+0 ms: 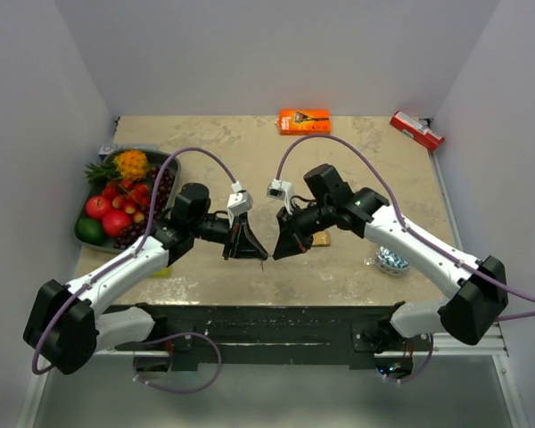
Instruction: Unlock with the key
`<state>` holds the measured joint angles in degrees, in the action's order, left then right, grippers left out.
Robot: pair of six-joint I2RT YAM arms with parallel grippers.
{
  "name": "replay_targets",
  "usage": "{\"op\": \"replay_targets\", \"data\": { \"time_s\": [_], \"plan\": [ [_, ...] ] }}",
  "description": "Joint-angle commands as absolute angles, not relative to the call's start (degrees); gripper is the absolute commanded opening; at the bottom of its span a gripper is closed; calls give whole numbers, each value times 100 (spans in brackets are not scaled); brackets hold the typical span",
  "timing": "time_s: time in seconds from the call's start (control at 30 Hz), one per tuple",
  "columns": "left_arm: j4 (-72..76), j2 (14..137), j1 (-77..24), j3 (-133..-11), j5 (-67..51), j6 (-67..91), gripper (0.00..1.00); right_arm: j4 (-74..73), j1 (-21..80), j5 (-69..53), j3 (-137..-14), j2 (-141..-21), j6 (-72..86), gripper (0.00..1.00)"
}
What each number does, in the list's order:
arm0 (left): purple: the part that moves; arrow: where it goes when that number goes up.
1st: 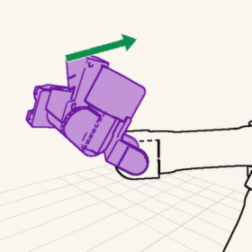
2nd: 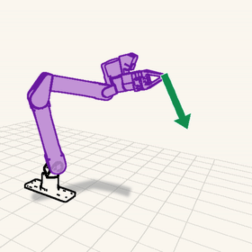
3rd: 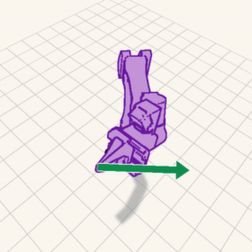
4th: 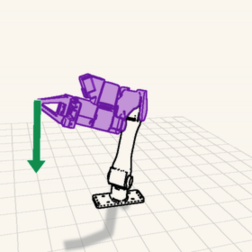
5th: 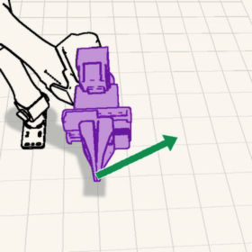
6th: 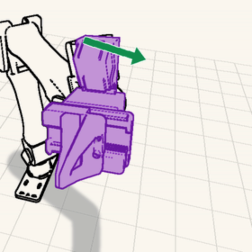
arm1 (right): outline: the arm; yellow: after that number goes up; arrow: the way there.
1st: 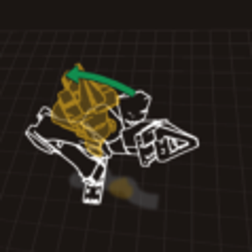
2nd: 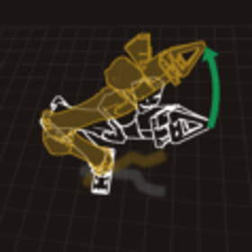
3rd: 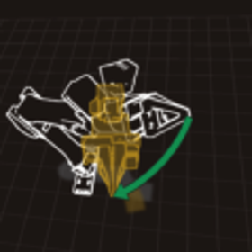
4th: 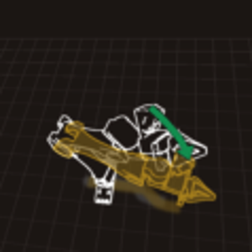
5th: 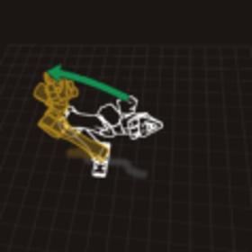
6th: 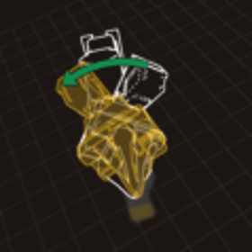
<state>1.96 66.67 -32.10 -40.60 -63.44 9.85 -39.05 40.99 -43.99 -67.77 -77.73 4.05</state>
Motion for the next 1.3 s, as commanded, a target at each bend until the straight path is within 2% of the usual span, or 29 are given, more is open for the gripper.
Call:
{"op": "replay_targets", "data": {
  "time_s": [0.0, 0.07, 0.1, 0.17, 0.2, 0.3, 0.37, 0.53, 0.57, 0.73, 0.87, 1.13, 1.27],
  "plan": [
    [474, 6601, -3296, -4263, -6566, 1037, 0, -3350, 4122, -3938, -6786, -7506, 632, 0],
    [667, 6478, -3287, -4210, -6355, 1177, 0, -2755, 4122, -3797, -6567, -7279, 991, 7],
    [746, 6443, -3287, -4184, -6241, 1239, 0, -2525, 4122, -3788, -6478, -7199, 1124, 21],
    [1045, 6302, -3287, -4078, -5846, 1502, 0, -1955, 4113, -3710, -6242, -7067, 1439, 37],
    [1133, 6258, -3270, -4043, -5714, 1607, 0, -1786, 4113, -3683, -6162, -6936, 1537, 48],
    [1572, 6074, -3252, -3885, -5134, 2108, 0, -1284, 4104, -3481, -5863, -6672, 1792, 64],
    [2020, 5907, -3243, -3666, -4607, 2635, 0, -960, 4104, -3306, -5548, -6487, 1976, 68],
    [3520, 5477, -3252, -2946, -3746, 3741, 0, -28, 4096, -2655, -4704, -5610, 2609, 71],
    [3733, 5432, -3243, -2849, -3657, 3875, 0, 539, 4096, -2541, -4380, -5460, 2915, 72],
    [4341, 5370, -3243, -2541, -3366, 4288, 0, 1851, 4087, -1690, -3562, -4888, 3803, 70],
    [4447, 5414, -3243, -2470, -3392, 4394, 0, 2390, 4096, -1415, -3375, -4860, 4095, 65],
    [4631, 5475, -3243, -2417, -3507, 4526, 0, 3338, 4096, -1608, -3349, -5291, 4350, 52],
    [4843, 5581, -3243, -2391, -3603, 4658, 0, 3682, 4096, -1819, -3349, -5554, 4447, 41]
  ]
}}
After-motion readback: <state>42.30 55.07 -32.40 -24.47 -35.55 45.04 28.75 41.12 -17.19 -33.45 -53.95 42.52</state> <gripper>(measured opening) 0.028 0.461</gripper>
